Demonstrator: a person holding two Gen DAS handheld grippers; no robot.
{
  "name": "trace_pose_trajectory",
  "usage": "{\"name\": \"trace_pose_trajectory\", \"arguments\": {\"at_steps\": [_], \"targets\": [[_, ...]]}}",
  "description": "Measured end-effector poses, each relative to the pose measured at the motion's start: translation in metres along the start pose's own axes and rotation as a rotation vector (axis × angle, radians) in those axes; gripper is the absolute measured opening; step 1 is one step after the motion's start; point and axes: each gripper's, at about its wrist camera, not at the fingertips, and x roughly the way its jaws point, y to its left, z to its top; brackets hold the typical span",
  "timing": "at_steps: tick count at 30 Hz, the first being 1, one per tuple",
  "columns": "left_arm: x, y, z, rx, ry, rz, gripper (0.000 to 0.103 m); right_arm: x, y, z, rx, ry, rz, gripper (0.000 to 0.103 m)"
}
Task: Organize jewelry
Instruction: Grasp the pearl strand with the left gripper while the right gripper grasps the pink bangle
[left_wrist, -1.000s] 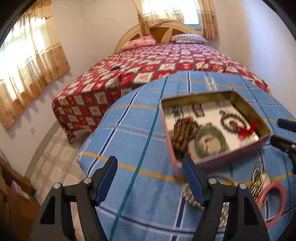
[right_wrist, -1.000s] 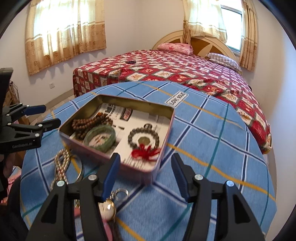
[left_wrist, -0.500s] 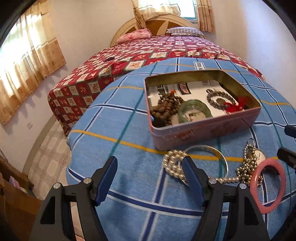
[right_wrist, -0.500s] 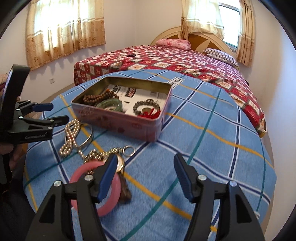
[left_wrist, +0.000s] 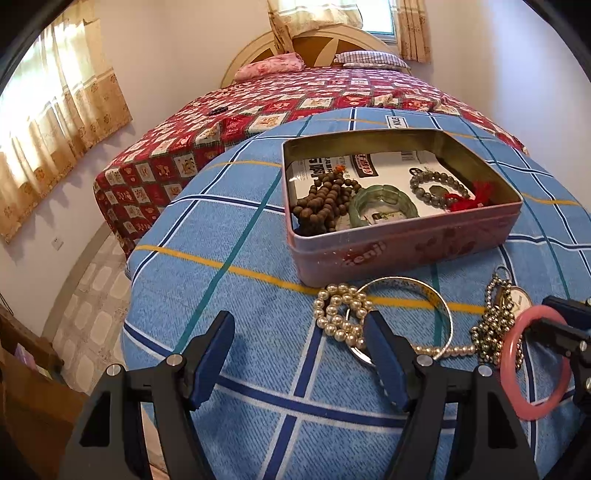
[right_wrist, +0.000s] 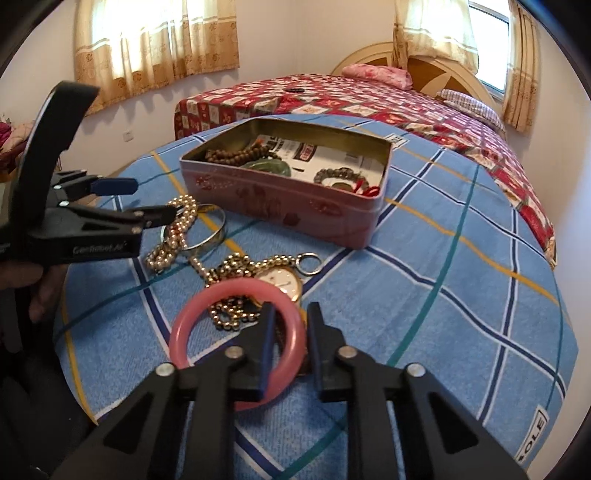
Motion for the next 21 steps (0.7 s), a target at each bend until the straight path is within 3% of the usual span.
{"name": "trace_pose_trajectory", "arguments": {"at_steps": [7, 10, 12, 15, 21], "targets": [[0.002, 0.002, 0.001, -0.012, -0.008, -0.019, 0.07, 0.0, 0.003, -0.003, -0.008, -0.013, -0.009, 0.018], [0.002, -0.001, 0.001, -0.008, -0.001, -0.073, 0.05, 0.0, 0.006, -0.003, -0.014, -0.014, -0.015, 0.018], [0.005, -0.004, 0.001, 0.001, 0.018, -0.096, 0.023, 0.0, 0.006, -0.003, -0.014, -0.015, -0.016, 0.018], [0.002, -0.007, 0.0, 0.02, 0.017, -0.102, 0.009, 0.0, 0.006, -0.002, -0.013, -0.016, -0.014, 0.018], [-0.022, -0.002, 0.008, 0.026, -0.027, -0.116, 0.006, -0.008, 0.004, 0.0, 0.001, -0.056, 0.006, 0.015]]}}
